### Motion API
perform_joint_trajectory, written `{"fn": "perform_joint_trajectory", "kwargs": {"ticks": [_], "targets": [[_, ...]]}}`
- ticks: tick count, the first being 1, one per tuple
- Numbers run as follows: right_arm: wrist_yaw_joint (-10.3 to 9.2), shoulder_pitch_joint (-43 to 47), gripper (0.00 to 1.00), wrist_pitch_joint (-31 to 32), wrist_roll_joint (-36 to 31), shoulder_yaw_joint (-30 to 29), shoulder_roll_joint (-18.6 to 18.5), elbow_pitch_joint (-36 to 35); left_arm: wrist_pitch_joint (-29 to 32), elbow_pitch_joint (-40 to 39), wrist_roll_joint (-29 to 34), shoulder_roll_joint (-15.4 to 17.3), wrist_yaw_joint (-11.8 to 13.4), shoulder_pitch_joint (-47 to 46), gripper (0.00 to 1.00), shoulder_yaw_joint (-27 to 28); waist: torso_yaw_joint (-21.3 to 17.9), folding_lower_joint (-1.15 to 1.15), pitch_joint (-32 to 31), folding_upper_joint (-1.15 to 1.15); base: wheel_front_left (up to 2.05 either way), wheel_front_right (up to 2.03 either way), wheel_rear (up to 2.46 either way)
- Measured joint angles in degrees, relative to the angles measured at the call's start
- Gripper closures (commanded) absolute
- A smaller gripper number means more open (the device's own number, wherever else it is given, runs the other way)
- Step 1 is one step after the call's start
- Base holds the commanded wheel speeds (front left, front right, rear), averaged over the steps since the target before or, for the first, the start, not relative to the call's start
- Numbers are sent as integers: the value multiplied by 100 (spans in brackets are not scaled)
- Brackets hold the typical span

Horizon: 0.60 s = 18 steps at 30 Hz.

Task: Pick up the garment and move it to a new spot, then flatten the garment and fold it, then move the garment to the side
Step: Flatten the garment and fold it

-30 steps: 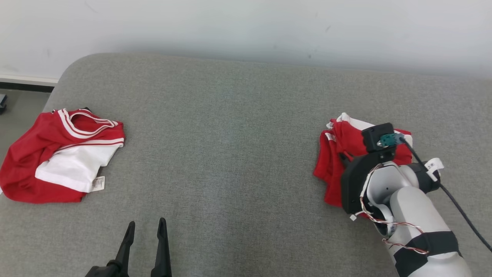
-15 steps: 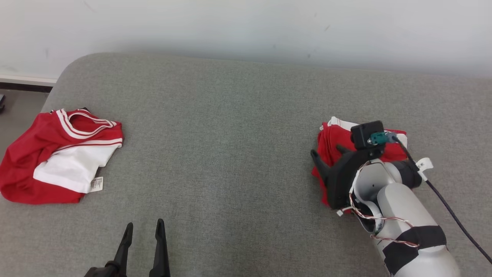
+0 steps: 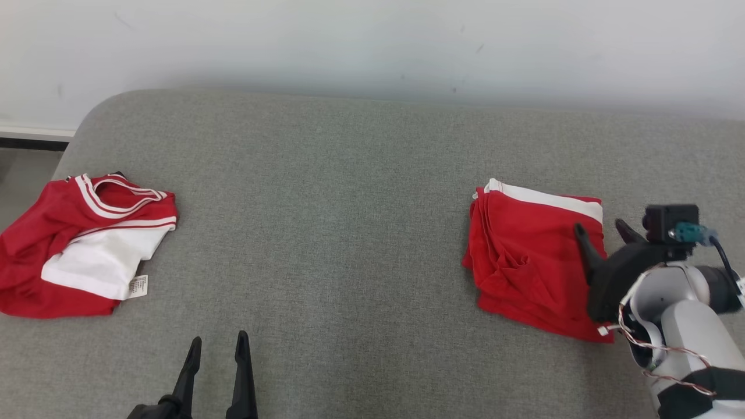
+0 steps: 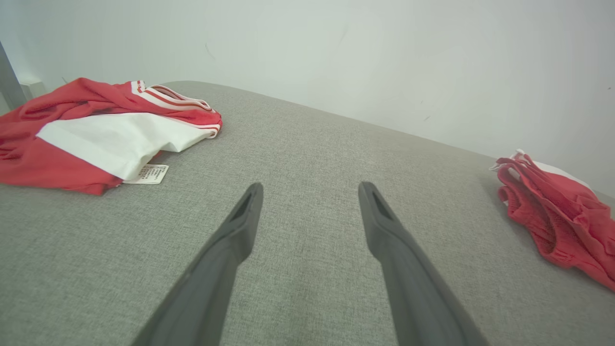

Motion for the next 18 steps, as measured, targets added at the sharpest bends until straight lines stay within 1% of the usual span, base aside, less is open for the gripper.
{"fn": "perform_joint_trajectory", "kwargs": {"ticks": [3,4,5,6,11,18], "targets": [[0,185,1,-109,-231,-229,-45,89,0,3,-4,-1,-2,0,0,-19,17,0,18,0,0,0,0],[0,233,40,-133,-287,-275,-40,115,0,2,-7,-1,-3,-1,0,-19,23,0,28,0,0,0,0],[0,260,98,-163,-333,-296,-26,135,0,2,-9,0,-3,-1,0,-14,29,0,41,0,0,0,0],[0,267,100,-166,-360,-308,-8,158,0,2,-9,0,-7,-2,0,-14,34,0,54,0,0,0,0],[0,273,100,-212,-450,-148,177,238,0,18,-9,0,-13,-14,0,-18,71,0,101,0,0,0,0],[0,360,100,3,-497,556,457,366,0,38,-9,0,-26,-17,0,-21,121,0,49,0,0,0,0]]}}
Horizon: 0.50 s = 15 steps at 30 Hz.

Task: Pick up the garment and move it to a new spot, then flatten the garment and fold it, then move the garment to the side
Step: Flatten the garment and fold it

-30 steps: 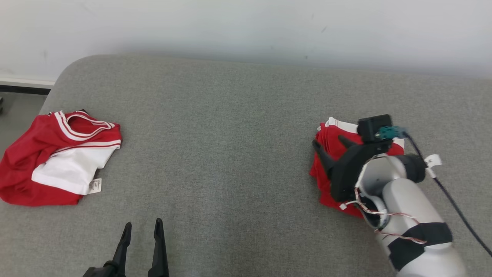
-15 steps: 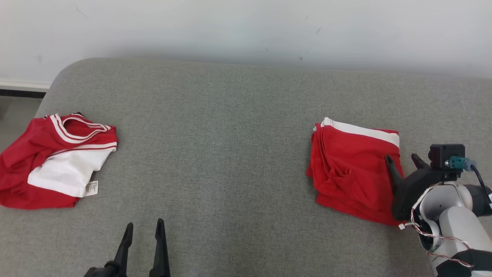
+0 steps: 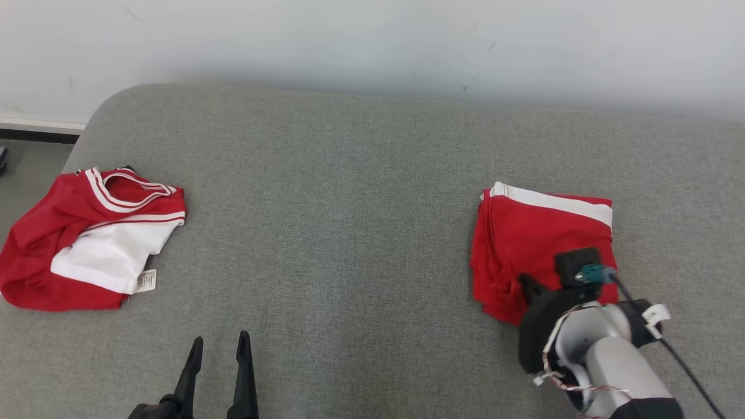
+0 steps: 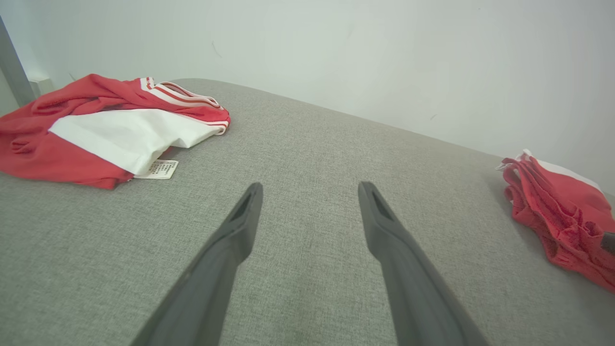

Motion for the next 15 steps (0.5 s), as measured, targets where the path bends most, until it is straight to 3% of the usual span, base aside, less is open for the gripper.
{"fn": "perform_joint_trajectory", "kwargs": {"ticks": [6,15], "targets": [[0,157,100,153,140,882,218,-113,0,-3,-1,0,2,9,0,22,3,0,-58,0,0,0,0],[0,374,100,271,581,1650,299,-342,0,-1,-1,-1,24,79,0,55,-64,0,-155,0,0,0,0]]}}
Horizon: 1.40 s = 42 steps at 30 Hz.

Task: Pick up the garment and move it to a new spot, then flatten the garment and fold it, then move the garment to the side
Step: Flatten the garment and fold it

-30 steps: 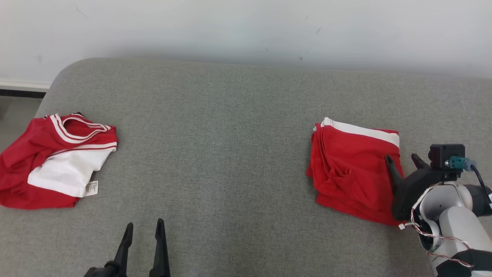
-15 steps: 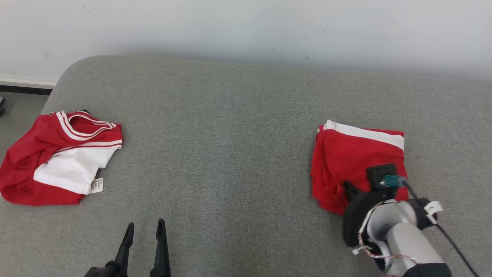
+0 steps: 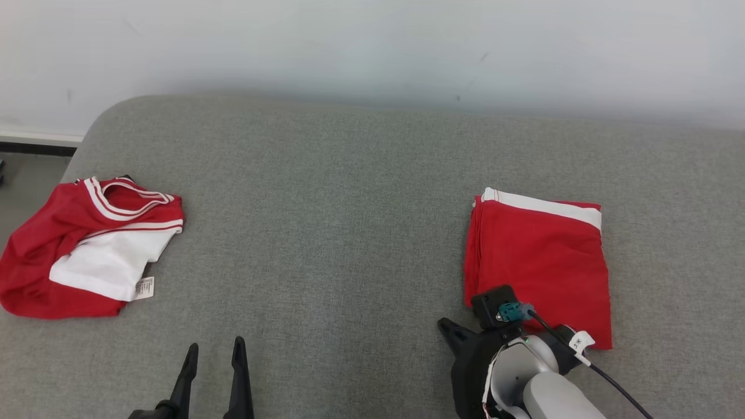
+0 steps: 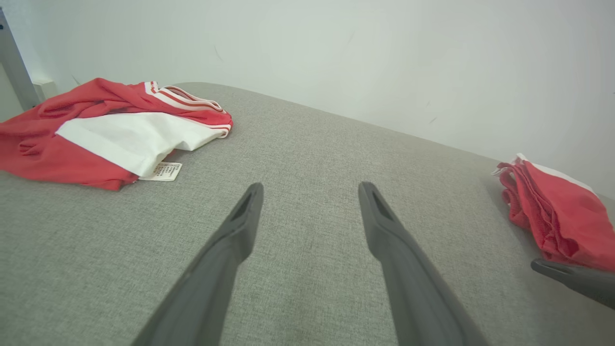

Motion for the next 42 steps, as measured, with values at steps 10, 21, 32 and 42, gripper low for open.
{"fn": "perform_joint_trajectory", "kwargs": {"ticks": [10,21,32,42], "targets": [[0,489,0,-923,530,-229,30,-991,0,-71,-24,0,52,222,0,294,-187,0,-269,0,0,0,0],[0,1384,0,-1831,476,-1206,-253,-1905,0,-201,182,0,-51,494,0,753,-609,0,-623,0,0,0,0],[0,1855,0,-2165,469,-1926,-422,-1884,0,-112,463,-1,-203,601,0,933,-947,-1,-808,0,0,0,0],[0,1972,0,-2509,482,-2038,-526,-1449,0,146,622,0,-377,627,0,1091,-1146,0,-927,0,0,0,0]]}}
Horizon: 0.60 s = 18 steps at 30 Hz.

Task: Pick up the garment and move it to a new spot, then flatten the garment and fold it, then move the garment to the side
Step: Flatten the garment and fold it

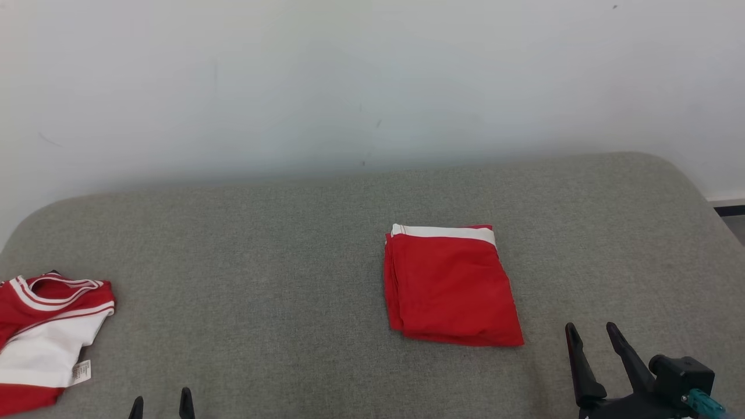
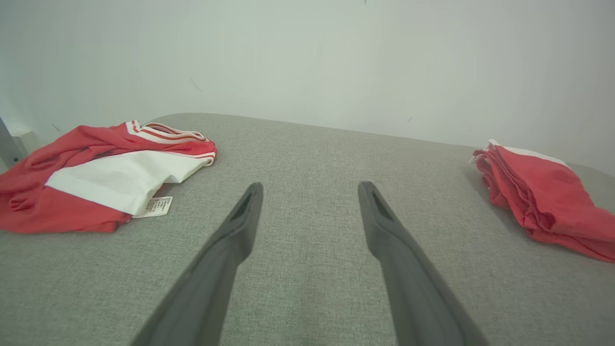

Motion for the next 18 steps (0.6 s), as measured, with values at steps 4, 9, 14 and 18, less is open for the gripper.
{"fn": "perform_joint_trajectory", "kwargs": {"ticks": [4,9,14,18], "targets": [[0,0,0,-68,32,34,-4,160,0,105,45,0,-34,3,0,49,-41,0,-40,0,0,0,0],[0,-2,0,-124,48,85,-2,276,0,165,46,0,-77,26,0,107,-88,0,-78,0,0,0,0],[0,-9,0,-144,55,140,-2,332,0,178,53,0,-88,43,0,138,-106,0,-68,0,0,0,0],[0,-16,0,-146,55,171,-3,345,0,186,64,0,-122,42,0,141,-97,0,-42,0,0,0,0]]}}
